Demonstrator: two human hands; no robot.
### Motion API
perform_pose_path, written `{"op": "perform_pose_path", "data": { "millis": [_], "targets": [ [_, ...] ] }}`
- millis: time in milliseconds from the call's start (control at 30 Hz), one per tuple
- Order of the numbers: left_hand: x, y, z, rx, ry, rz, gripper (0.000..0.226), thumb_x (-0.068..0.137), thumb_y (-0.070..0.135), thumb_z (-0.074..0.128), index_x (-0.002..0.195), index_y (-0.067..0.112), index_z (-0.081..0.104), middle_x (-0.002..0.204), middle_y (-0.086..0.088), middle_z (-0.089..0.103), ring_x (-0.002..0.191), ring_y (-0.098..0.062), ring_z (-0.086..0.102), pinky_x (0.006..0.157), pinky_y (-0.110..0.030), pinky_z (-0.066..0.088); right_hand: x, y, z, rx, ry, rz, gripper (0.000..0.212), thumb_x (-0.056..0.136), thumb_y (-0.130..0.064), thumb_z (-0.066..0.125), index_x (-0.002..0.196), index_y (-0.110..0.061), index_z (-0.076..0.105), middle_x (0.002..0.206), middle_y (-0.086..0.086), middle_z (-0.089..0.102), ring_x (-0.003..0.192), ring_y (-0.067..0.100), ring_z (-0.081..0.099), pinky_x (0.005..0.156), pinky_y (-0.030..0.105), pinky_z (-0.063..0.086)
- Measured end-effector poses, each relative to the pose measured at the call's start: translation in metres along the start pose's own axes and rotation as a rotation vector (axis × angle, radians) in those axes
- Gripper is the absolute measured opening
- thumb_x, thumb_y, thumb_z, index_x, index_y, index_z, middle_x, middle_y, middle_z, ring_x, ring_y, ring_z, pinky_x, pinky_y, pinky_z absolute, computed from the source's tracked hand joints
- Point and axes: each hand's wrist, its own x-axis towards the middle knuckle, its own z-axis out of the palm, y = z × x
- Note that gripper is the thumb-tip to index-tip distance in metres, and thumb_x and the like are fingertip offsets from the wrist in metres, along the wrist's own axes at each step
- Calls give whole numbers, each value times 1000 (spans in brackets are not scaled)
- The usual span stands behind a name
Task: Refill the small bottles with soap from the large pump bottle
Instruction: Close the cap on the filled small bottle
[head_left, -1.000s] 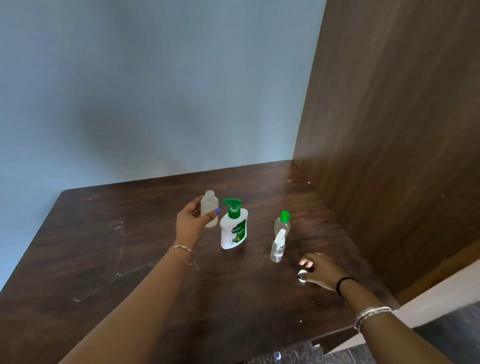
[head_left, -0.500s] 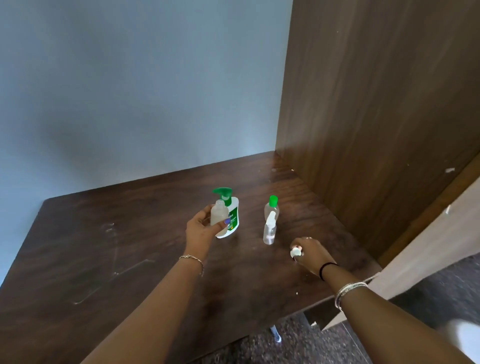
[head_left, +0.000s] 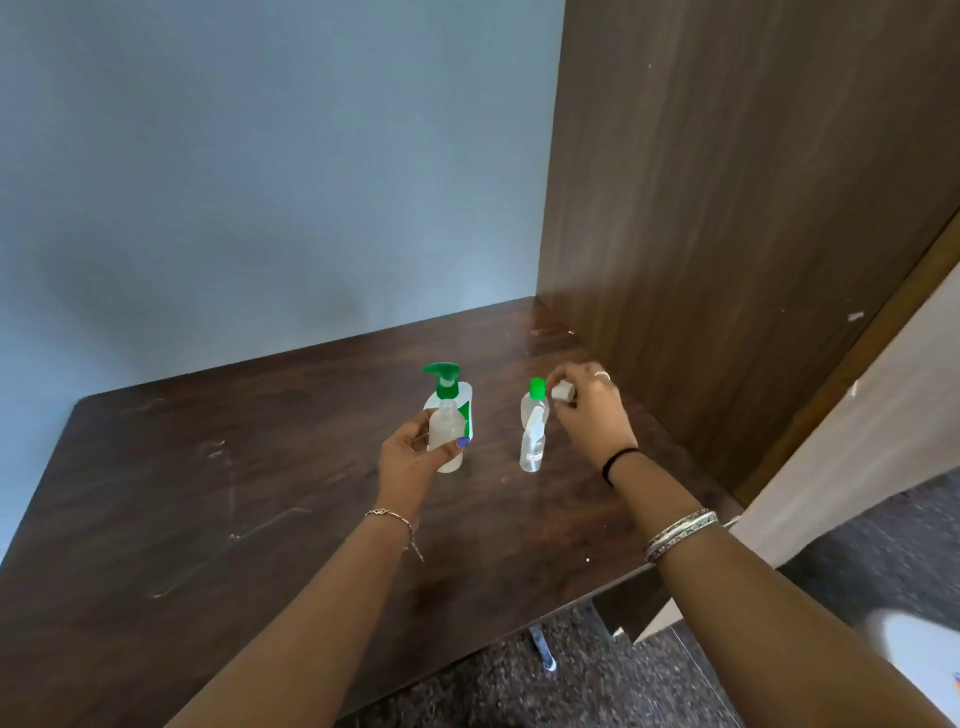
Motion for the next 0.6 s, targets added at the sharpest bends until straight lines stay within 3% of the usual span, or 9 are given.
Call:
{"op": "perform_pose_path", "data": {
  "millis": [100, 200, 367, 433, 500, 600],
  "targets": [
    [0, 12, -14, -19, 35, 21, 50, 69, -2, 74, 116, 6, 58, 106, -9, 64, 92, -19, 61, 70, -12, 54, 14, -43, 1, 74, -29, -106, 18, 78, 2, 60, 93, -8, 63, 99, 13, 60, 87, 25, 59, 73, 23, 43],
    [1, 25, -31, 0, 84, 51, 48, 70, -4, 73, 113, 11, 57, 102, -3, 60, 90, -17, 58, 62, -6, 50, 20, -85, 15, 205, -142, -168, 13, 79, -7, 67, 89, -11, 59, 93, 8, 65, 87, 20, 59, 78, 28, 48],
    [1, 39, -59, 61, 179, 97, 51, 68, 0, 75, 116, 6, 58, 99, -3, 62, 81, -8, 59, 59, -4, 47, 19, -138, 44, 475, -329, -194, 30, 77, -3, 71, 72, -24, 50, 82, -6, 64, 75, 3, 59, 65, 3, 43],
    [0, 43, -70, 76, 212, 108, 52, 69, 1, 76, 117, 5, 57, 100, -4, 63, 81, -5, 60, 60, -5, 48, 21, -152, 54, 518, -396, -222, 24, 76, -3, 72, 77, -18, 52, 88, 1, 68, 78, 9, 62, 68, 6, 46],
    [0, 45, -81, 83, 248, 112, 54, 68, 4, 77, 118, 7, 57, 103, -6, 64, 86, -13, 61, 65, -7, 51, 24, -163, 59, 552, -448, -265, 24, 78, -4, 71, 80, -19, 52, 97, 8, 69, 83, 14, 63, 71, 9, 49],
    [0, 48, -92, 107, 307, 115, 55, 68, 9, 78, 119, 9, 57, 105, -5, 64, 92, -15, 61, 69, -9, 52, 30, -175, 66, 587, -527, -330, 21, 81, -7, 69, 94, -20, 59, 99, 6, 68, 89, 17, 63, 82, 23, 52]
  ]
}}
